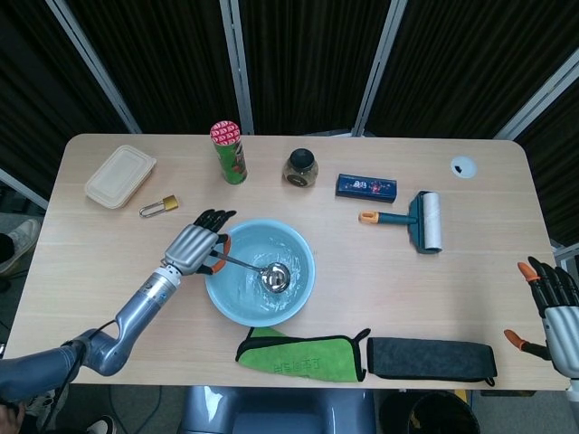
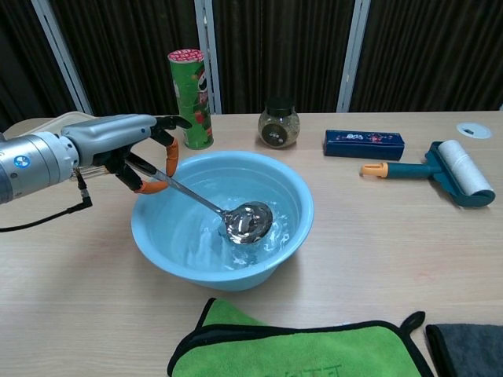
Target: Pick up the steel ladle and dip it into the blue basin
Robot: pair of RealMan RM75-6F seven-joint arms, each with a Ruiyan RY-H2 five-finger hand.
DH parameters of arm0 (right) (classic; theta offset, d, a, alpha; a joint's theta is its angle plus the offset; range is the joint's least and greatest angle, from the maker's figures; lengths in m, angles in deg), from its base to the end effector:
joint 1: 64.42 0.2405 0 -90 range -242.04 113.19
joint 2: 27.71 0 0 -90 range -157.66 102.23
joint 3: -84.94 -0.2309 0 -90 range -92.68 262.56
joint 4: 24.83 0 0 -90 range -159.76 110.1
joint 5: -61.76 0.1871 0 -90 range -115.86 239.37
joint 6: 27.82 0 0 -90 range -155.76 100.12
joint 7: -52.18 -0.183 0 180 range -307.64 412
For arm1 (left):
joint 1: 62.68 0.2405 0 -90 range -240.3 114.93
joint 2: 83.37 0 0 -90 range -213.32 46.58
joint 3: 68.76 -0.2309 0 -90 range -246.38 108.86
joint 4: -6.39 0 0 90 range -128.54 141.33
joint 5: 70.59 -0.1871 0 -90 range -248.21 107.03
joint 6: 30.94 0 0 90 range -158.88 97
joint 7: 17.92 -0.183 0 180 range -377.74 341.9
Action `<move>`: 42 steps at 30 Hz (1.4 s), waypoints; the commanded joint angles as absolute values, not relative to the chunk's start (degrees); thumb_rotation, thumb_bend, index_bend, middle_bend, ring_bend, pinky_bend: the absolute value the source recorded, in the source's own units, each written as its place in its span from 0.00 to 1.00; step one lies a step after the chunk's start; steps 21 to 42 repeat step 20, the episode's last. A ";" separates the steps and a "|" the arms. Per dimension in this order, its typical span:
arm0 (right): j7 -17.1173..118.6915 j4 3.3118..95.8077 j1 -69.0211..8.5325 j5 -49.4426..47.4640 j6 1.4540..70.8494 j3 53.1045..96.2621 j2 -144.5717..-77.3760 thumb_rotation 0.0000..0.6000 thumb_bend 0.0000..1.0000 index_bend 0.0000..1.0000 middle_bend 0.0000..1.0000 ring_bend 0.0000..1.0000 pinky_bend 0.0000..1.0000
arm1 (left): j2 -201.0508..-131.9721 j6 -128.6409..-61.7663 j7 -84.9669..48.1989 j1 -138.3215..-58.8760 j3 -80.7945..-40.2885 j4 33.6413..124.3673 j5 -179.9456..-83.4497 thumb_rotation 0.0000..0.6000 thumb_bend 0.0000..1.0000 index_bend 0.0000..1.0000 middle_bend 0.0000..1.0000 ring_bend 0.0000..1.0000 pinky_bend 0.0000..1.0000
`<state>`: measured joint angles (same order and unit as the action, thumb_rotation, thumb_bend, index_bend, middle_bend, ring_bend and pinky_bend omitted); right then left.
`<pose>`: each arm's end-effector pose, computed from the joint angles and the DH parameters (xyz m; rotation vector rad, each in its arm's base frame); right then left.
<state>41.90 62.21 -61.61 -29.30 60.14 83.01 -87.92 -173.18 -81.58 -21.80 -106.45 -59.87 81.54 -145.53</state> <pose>-0.2895 -0.2037 0.1960 1.4141 -0.8826 0.9583 -0.1254 0.3678 -0.0174 -1.9564 -0.9646 -0.9894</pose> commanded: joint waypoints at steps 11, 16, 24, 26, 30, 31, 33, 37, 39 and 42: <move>44.18 63.54 -61.74 -29.36 60.39 83.27 -88.34 1.00 0.00 0.00 0.00 0.00 0.00 | -162.55 -84.25 -25.69 -103.83 -59.57 95.98 -142.47 1.00 0.41 0.70 0.00 0.00 0.00; 44.08 63.59 -62.09 -29.82 61.03 83.51 -88.17 1.00 0.00 0.00 0.00 0.00 0.00 | -161.40 -85.83 -27.29 -103.10 -59.85 98.33 -142.18 1.00 0.41 0.71 0.00 0.00 0.00; 43.96 63.70 -62.33 -29.84 61.79 83.27 -88.23 1.00 0.00 0.00 0.00 0.00 0.00 | -161.30 -85.69 -27.38 -103.14 -60.15 98.49 -142.17 1.00 0.42 0.71 0.00 0.00 0.00; 43.96 63.70 -62.33 -29.84 61.79 83.27 -88.23 1.00 0.00 0.00 0.00 0.00 0.00 | -161.30 -85.69 -27.38 -103.14 -60.15 98.49 -142.17 1.00 0.42 0.71 0.00 0.00 0.00; 43.96 63.70 -62.33 -29.84 61.79 83.27 -88.23 1.00 0.00 0.00 0.00 0.00 0.00 | -161.30 -85.69 -27.38 -103.14 -60.15 98.49 -142.17 1.00 0.42 0.71 0.00 0.00 0.00; 43.96 63.70 -62.33 -29.84 61.79 83.27 -88.23 1.00 0.00 0.00 0.00 0.00 0.00 | -161.30 -85.69 -27.38 -103.14 -60.15 98.49 -142.17 1.00 0.42 0.71 0.00 0.00 0.00; 43.96 63.70 -62.33 -29.84 61.79 83.27 -88.23 1.00 0.00 0.00 0.00 0.00 0.00 | -161.30 -85.69 -27.38 -103.14 -60.15 98.49 -142.17 1.00 0.42 0.71 0.00 0.00 0.00; 43.96 63.70 -62.33 -29.84 61.79 83.27 -88.23 1.00 0.00 0.00 0.00 0.00 0.00 | -161.30 -85.69 -27.38 -103.14 -60.15 98.49 -142.17 1.00 0.42 0.71 0.00 0.00 0.00; 43.96 63.70 -62.33 -29.84 61.79 83.27 -88.23 1.00 0.00 0.00 0.00 0.00 0.00 | -161.30 -85.69 -27.38 -103.14 -60.15 98.49 -142.17 1.00 0.42 0.71 0.00 0.00 0.00; 43.96 63.70 -62.33 -29.84 61.79 83.27 -88.23 1.00 0.00 0.00 0.00 0.00 0.00 | -161.30 -85.69 -27.38 -103.14 -60.15 98.49 -142.17 1.00 0.42 0.71 0.00 0.00 0.00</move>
